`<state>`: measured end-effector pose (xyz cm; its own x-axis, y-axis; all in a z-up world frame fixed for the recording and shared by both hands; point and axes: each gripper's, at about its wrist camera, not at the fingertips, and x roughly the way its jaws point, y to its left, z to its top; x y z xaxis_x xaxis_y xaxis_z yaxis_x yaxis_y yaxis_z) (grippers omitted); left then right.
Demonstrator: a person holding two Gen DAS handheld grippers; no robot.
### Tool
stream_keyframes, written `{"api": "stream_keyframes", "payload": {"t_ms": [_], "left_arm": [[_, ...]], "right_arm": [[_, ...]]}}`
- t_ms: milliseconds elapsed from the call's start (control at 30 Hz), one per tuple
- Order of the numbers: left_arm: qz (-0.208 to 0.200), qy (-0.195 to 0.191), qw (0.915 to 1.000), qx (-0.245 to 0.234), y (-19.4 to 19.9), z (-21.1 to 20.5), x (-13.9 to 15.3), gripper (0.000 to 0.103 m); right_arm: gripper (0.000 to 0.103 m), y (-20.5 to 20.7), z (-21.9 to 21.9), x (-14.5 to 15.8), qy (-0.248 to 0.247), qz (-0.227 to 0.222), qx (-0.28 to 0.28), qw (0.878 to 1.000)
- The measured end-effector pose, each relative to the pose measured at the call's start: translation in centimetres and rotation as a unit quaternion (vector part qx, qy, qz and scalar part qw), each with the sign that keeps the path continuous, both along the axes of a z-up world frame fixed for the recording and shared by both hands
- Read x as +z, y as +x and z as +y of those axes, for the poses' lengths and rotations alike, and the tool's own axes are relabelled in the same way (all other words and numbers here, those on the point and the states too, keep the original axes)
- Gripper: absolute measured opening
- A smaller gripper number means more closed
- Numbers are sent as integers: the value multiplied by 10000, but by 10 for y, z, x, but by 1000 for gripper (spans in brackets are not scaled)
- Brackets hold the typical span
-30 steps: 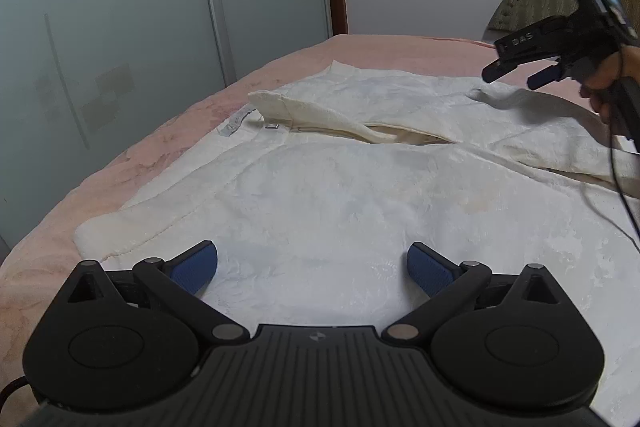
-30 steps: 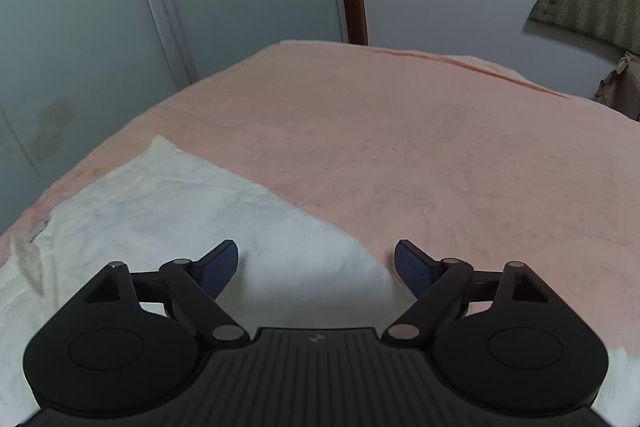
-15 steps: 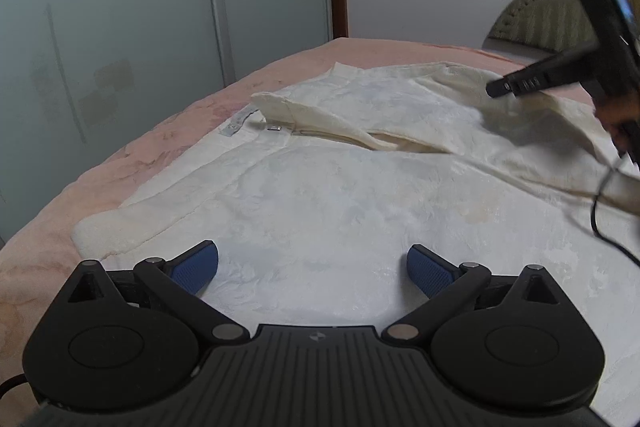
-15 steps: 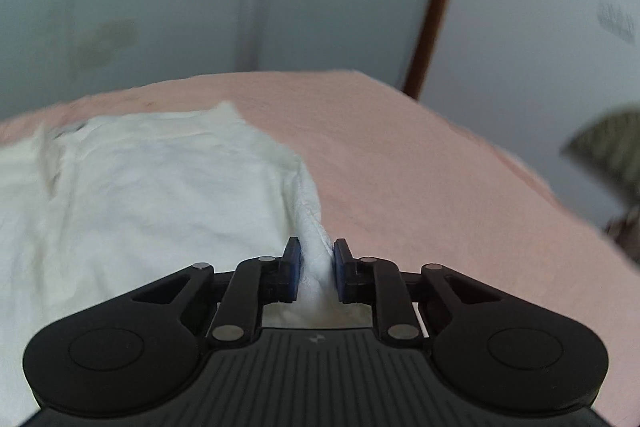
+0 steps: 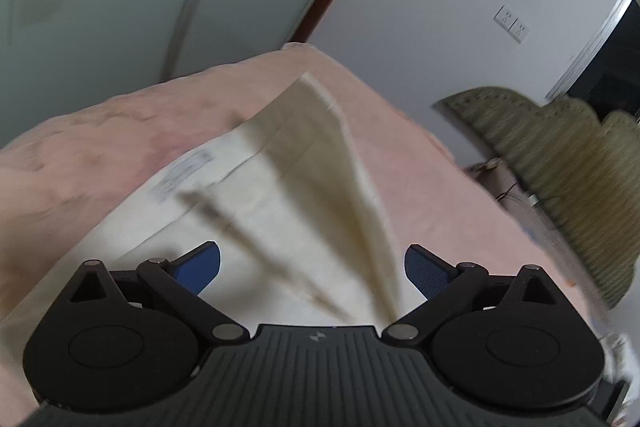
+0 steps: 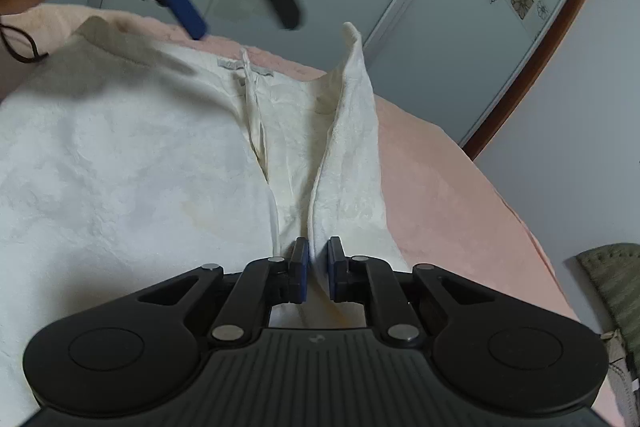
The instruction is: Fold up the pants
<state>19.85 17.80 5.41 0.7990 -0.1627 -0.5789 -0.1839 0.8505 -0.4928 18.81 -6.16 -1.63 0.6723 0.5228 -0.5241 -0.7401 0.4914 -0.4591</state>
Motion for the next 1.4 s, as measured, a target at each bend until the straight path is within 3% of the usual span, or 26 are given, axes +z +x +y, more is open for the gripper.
{"api": "stream_keyframes", "payload": {"t_ms": [167,233,267,300,333,367,500,633,867,967,1000,1200,1400], "left_arm": [[285,-480,9980,295,63,10,-1,98],[455,-546,9963,473,81,13,-7,88],[565,-428,9961,527,88,13,-11,76],[746,-254,9955,529,94,11,-13,38],[954,-130,9941,495,96,9,-17,9],[1081,-114,9930,466,94,8,-21,3],[681,158,9968,388,59,6,-23,3],[346,-11,9991,261,23,16,-14,3],[65,-148,9998,110,-17,18,-3,3],[35,-86,9999,50,-27,19,-2,4],[47,-80,10000,35,-30,20,-2,4],[-53,215,9997,-66,-59,31,-3,4],[43,470,9983,-331,-97,49,-17,6]], "right_arm": [[9,-11,-3,1,97,25,7,9999],[9,-9,0,3,132,31,-11,9999],[9,-9,-1,4,158,32,-27,9999],[9,-11,-2,4,188,26,-48,9998],[9,-12,-4,4,217,20,-74,9997],[9,-15,-4,3,238,11,-103,9997],[15,-28,-5,0,53,-354,-265,9990],[17,-37,-21,0,-305,-804,-598,9945],[17,-17,-69,-3,-609,-907,-1619,9807],[15,-12,-89,2,-283,-550,-1981,9782],[11,-14,-94,8,-90,-440,-2031,9781],[7,-74,-88,23,-248,-662,-1692,9830],[7,-138,-80,19,-251,-350,-1391,9893]]}}
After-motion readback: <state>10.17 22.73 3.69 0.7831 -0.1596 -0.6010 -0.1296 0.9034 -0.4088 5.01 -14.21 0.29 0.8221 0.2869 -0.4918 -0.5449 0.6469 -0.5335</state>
